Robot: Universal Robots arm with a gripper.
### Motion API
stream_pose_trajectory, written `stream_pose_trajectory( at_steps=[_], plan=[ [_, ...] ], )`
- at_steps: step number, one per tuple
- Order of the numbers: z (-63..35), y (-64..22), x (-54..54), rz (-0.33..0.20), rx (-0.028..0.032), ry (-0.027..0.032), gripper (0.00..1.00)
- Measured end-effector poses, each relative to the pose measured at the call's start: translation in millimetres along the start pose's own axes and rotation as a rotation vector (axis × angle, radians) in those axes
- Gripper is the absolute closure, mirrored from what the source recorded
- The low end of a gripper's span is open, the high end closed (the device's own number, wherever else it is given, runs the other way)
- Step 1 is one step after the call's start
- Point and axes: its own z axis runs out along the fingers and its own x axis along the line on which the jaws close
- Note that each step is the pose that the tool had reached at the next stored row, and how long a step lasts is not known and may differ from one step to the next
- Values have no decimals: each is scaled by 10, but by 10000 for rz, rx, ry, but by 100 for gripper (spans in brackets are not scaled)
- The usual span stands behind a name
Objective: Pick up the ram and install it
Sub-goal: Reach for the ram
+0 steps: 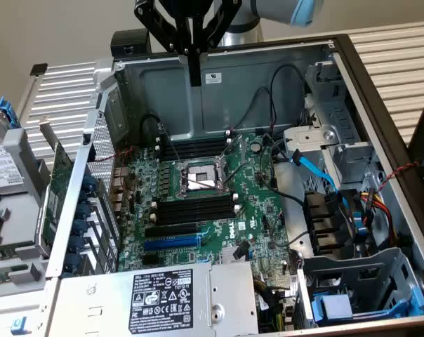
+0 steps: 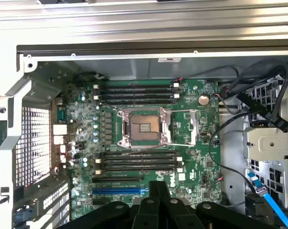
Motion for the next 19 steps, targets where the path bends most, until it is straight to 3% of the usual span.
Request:
stream_pose_trajectory(
  at_steps=[13,19],
  plan=[
    [0,0,0,0,0,0,90],
    [-3,-9,120,0,1,-1,90]
  ],
)
